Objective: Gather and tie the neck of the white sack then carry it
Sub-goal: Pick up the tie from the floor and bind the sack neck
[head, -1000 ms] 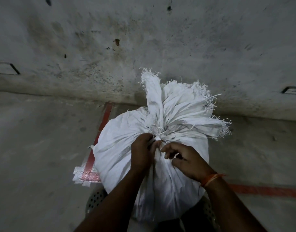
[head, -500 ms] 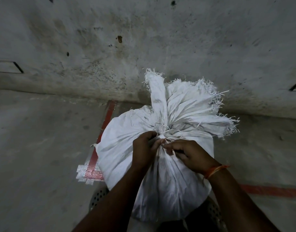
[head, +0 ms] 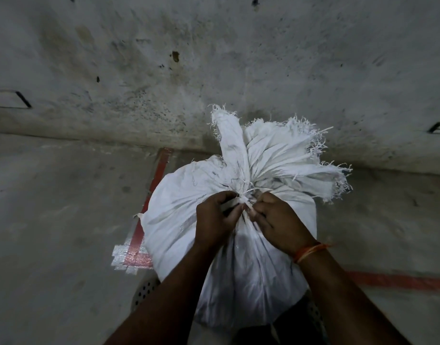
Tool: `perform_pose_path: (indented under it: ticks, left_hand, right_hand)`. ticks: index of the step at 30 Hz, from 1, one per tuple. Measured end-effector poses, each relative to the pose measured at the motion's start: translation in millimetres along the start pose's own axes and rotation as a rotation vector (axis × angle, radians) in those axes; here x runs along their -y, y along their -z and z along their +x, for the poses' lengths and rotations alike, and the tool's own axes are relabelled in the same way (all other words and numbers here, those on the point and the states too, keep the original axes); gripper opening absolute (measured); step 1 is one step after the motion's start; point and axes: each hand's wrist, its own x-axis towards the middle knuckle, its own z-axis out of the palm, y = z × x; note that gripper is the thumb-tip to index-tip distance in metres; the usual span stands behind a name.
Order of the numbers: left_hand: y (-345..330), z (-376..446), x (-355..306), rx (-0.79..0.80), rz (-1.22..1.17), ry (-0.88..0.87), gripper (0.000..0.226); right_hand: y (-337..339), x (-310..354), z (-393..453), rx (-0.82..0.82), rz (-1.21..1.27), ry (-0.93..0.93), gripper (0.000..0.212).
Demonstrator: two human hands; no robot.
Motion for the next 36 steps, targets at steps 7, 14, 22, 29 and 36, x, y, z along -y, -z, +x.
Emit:
perform_pose_path:
  ticks: [7,14,22,29,36]
  left_hand:
    - [-0.4,0.2,-3.7,0.018,-0.029,0.035,0.023]
    - [4.4,3.2,-6.1,0.073,-0.046,0.063,0.019]
    - [5.4,2.2,-7.1,0.091,-0.092,0.101,0.023]
    - [4.9,3.3,-8.0,0.096,-0.057,0.067,0.021]
    - [10.5,7.0,-10.0,0.054,-0.083,0.086,0.015]
  right_hand:
    - [-14.4,-2.7,8.4,0.0,-0.037,-0.111,0.038]
    - [-15.5,-4.7,8.4,0.082,0.028,-0.213,0.038]
    - [-11.3,0.8,9.2,0.039,0.078,-0.186,0.025]
    - [-16.0,-2.1,10.3,0.026,0.139,-0.224,0.044]
    - [-0.1,2.1,-0.3,-0.105,0.159,-0.054,0.025]
